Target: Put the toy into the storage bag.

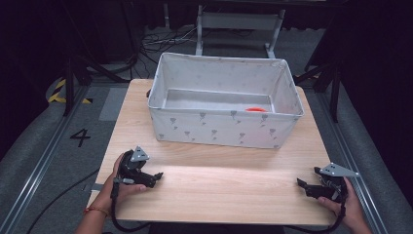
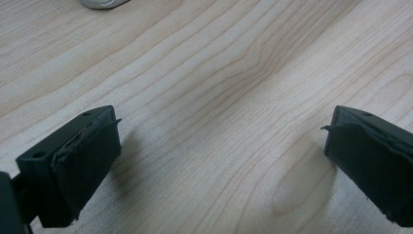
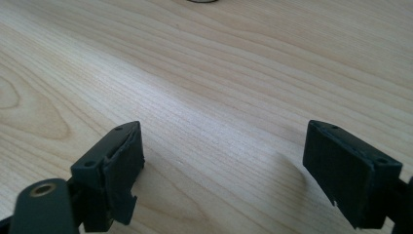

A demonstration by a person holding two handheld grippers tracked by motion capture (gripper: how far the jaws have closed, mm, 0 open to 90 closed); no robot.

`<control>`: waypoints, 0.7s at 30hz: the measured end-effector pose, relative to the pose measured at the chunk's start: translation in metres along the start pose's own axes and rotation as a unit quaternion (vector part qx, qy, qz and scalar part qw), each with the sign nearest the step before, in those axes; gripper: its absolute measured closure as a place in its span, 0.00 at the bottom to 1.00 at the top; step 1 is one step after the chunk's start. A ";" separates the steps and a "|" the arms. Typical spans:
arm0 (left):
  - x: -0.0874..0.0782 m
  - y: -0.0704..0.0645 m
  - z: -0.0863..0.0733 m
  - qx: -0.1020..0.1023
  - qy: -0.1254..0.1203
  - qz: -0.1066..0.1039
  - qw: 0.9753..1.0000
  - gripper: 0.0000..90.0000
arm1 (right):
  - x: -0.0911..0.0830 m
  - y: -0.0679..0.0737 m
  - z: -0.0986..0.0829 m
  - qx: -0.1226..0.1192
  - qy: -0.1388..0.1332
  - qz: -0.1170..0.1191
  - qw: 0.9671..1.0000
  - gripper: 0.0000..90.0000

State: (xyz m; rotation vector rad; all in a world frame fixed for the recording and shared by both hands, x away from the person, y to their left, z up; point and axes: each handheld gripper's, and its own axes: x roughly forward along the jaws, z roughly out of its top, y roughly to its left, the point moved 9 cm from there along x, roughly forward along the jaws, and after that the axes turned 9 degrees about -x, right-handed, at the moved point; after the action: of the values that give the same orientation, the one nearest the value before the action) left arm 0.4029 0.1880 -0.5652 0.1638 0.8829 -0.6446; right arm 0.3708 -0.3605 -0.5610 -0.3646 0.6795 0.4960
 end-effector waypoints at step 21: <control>0.002 -0.002 0.001 -0.026 -0.003 0.019 0.999 0.00 | 0.003 -0.004 -0.002 0.037 0.014 0.003 0.999 0.13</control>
State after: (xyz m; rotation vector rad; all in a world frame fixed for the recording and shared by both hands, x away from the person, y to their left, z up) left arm 0.4037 0.1851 -0.5653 0.1320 0.8885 -0.5862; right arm 0.3741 -0.3635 -0.5639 -0.2994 0.7238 0.4712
